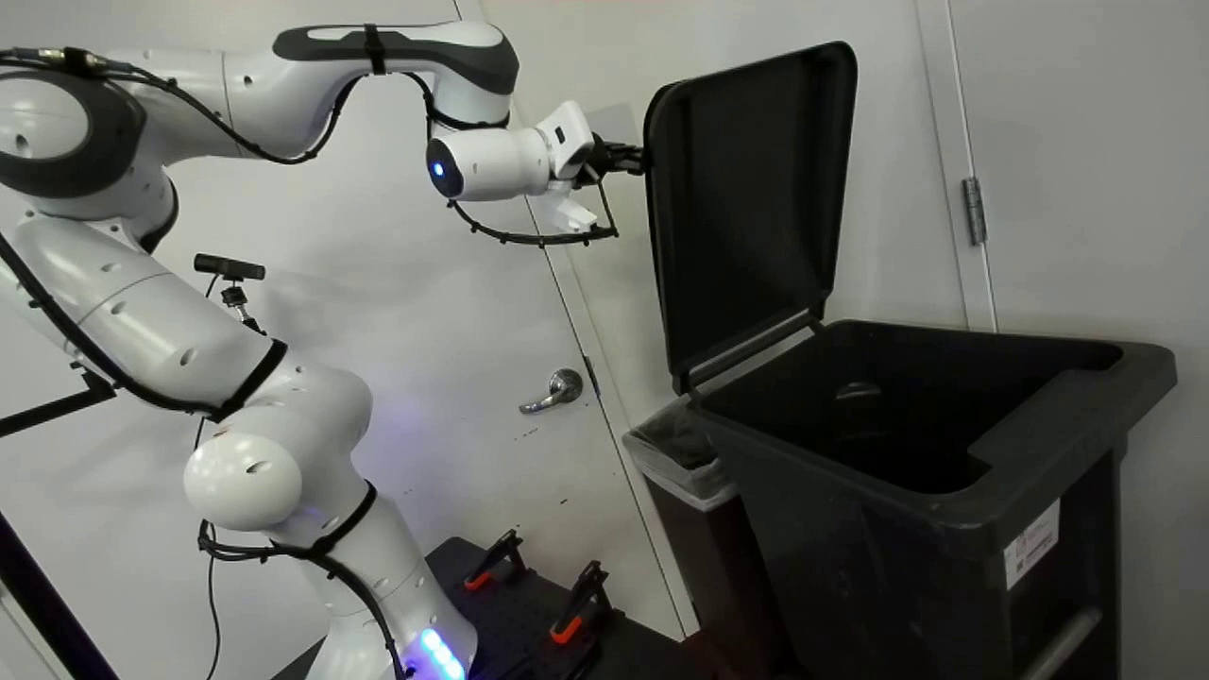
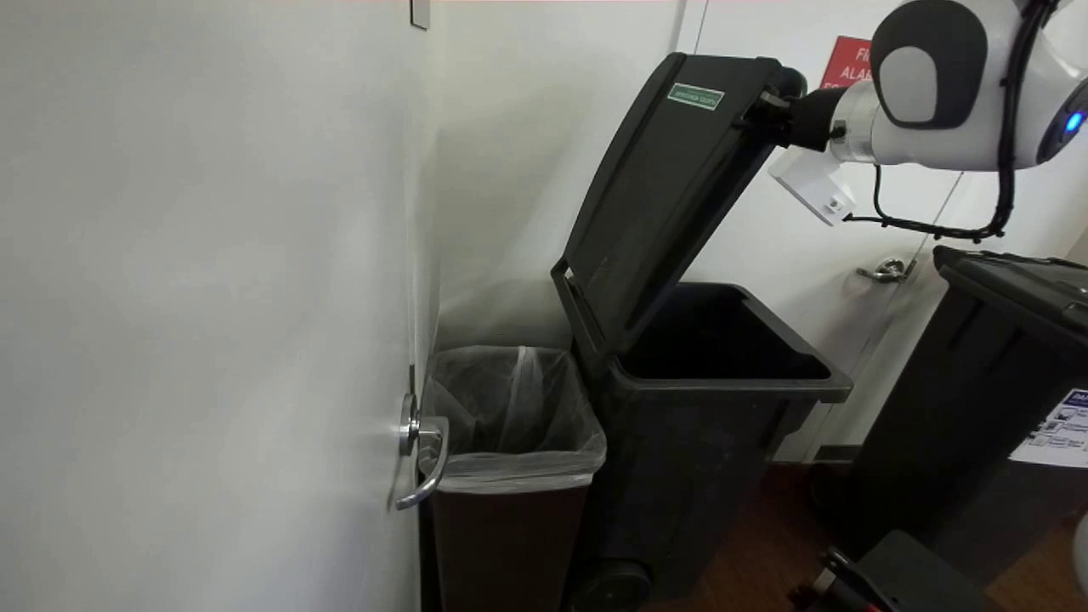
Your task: Open the bin
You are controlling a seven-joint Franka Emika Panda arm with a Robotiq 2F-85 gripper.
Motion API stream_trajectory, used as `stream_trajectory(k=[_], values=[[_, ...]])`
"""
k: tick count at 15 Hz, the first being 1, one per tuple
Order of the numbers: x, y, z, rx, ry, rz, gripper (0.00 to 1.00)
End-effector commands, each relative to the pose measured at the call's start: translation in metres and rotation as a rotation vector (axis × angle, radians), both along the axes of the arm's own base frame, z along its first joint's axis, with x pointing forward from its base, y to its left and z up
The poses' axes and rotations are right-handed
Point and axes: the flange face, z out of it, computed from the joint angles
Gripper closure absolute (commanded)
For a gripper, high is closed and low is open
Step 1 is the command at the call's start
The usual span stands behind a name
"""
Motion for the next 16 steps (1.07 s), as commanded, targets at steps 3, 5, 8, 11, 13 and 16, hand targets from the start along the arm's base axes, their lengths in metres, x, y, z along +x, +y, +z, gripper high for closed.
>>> stream_trajectory(k=[3, 5, 8, 11, 13, 16], values=[[0.025, 0.061, 0.035, -0.169, 0.005, 0.065, 0.99], [0.031, 0.078, 0.036, -0.229, 0.019, 0.086, 0.99], [0.039, 0.099, 0.031, -0.326, 0.033, 0.106, 0.99], [0.046, 0.123, 0.024, -0.419, 0.040, 0.120, 0.99], [0.051, 0.142, 0.018, -0.490, 0.043, 0.131, 0.99], [0.063, 0.168, 0.004, -0.580, 0.056, 0.152, 0.99]])
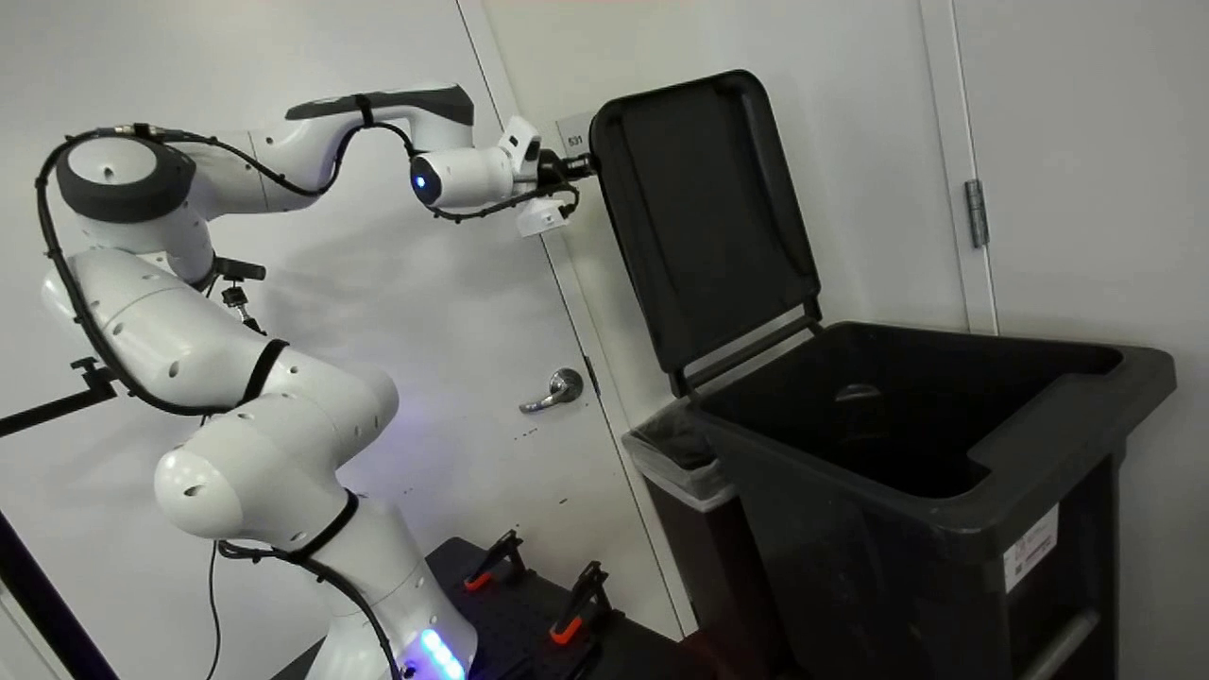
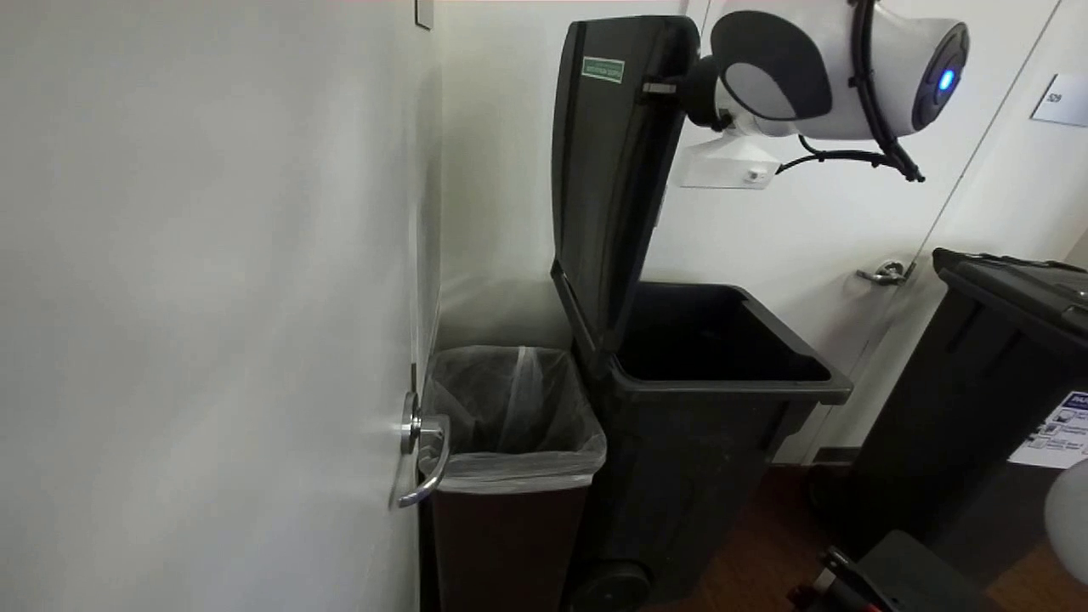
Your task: Open the bin
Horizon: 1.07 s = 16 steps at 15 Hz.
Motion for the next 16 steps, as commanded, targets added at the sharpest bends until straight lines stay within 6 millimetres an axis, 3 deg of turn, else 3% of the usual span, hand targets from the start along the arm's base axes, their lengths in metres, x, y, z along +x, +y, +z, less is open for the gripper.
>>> stream_trajectory(k=[1, 10, 11, 12, 16], values=[[0.013, 0.029, -0.016, -0.160, -0.004, 0.041, 0.99], [0.028, 0.064, -0.044, -0.313, -0.022, 0.075, 0.99], [0.027, 0.067, -0.043, -0.313, -0.032, 0.081, 0.99], [0.030, 0.074, -0.025, -0.222, -0.059, 0.062, 0.95], [0.030, 0.081, -0.029, -0.248, -0.073, 0.054, 0.95]])
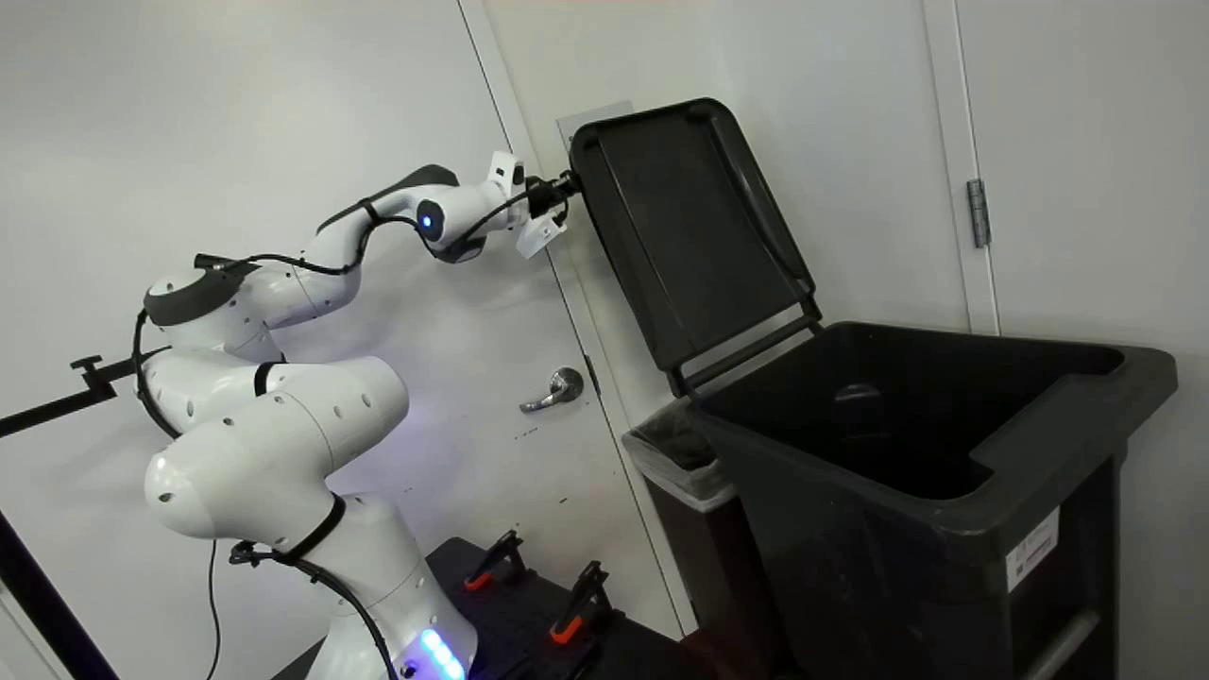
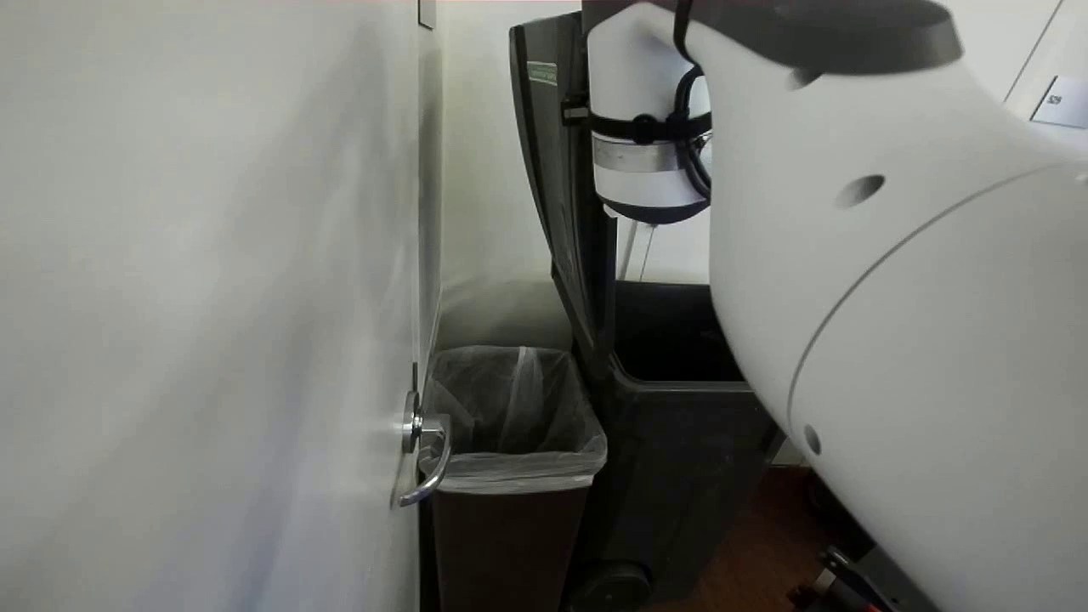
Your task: Open the bin
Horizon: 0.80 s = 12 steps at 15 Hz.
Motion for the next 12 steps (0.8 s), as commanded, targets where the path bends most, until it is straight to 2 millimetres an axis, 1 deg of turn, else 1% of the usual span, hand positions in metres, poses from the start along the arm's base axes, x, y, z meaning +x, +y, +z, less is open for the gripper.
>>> stream_trajectory(k=[1, 2, 3, 5, 6, 8, 9, 11, 12], values=[[0.000, 0.000, 0.000, -0.001, 0.002, -0.002, 0.95], [0.000, 0.000, 0.000, -0.001, 0.002, -0.002, 0.99], [0.003, 0.006, 0.002, 0.002, -0.003, -0.005, 0.99], [0.009, 0.027, 0.005, -0.049, 0.000, 0.008, 0.99], [0.013, 0.038, 0.002, -0.084, 0.009, 0.016, 0.99], [0.021, 0.059, -0.003, -0.135, 0.023, 0.035, 0.99], [0.026, 0.068, -0.009, -0.163, 0.033, 0.047, 0.99], [0.035, 0.083, -0.019, -0.211, 0.057, 0.069, 0.99], [0.039, 0.087, -0.025, -0.229, 0.068, 0.072, 0.99]])
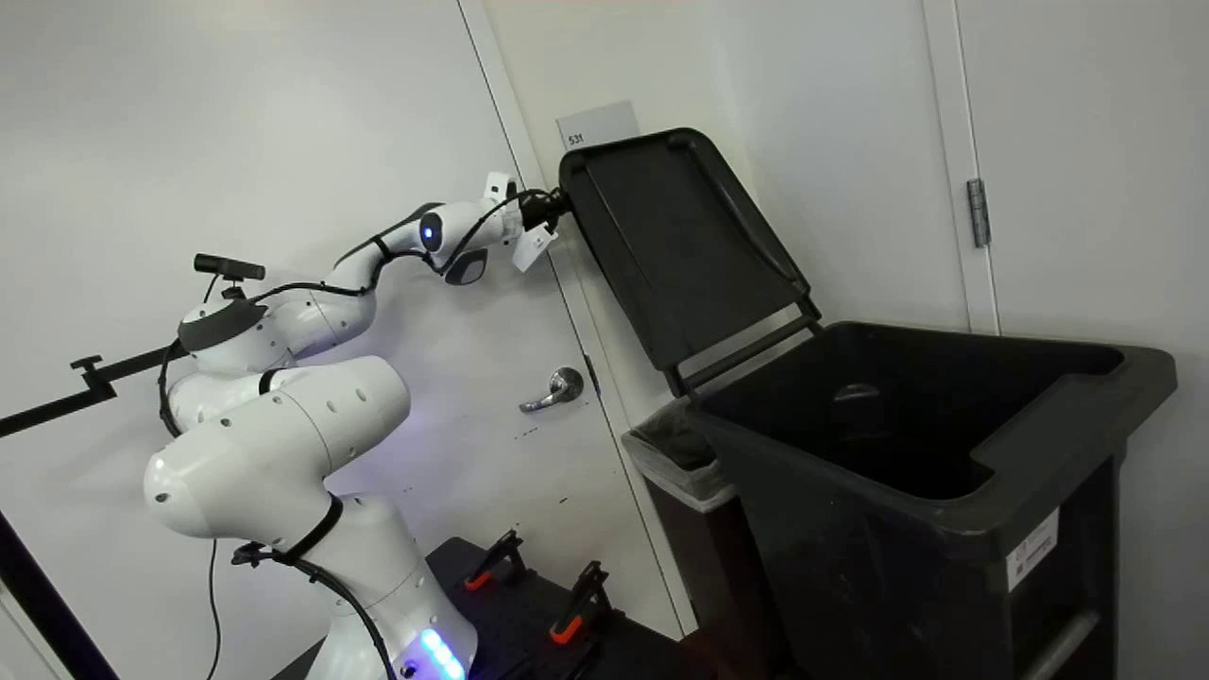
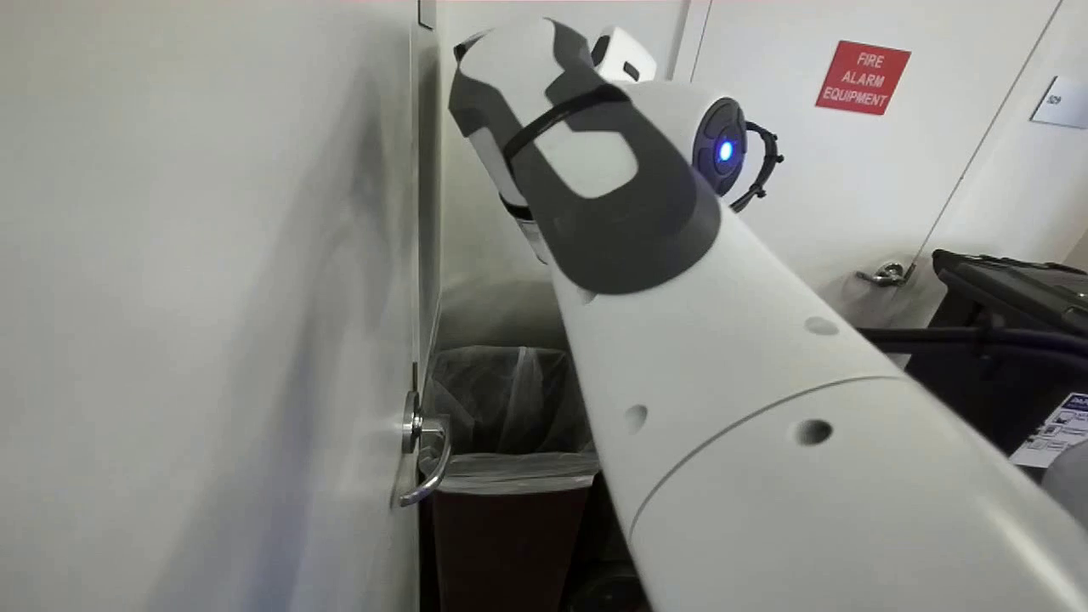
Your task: Open the bin
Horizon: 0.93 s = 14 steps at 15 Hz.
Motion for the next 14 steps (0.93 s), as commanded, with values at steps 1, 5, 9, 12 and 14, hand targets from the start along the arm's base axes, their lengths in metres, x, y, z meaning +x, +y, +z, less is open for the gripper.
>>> stream_trajectory(k=[1, 5, 9, 12, 14], values=[[0.011, 0.018, -0.005, -0.112, 0.019, 0.024, 0.99], [0.009, 0.030, -0.010, -0.167, 0.038, 0.020, 0.63], [-0.010, 0.052, -0.016, -0.243, 0.113, 0.057, 0.32], [-0.035, 0.059, -0.014, -0.304, 0.178, 0.061, 0.09], [-0.053, 0.055, -0.007, -0.335, 0.216, 0.052, 0.00]])
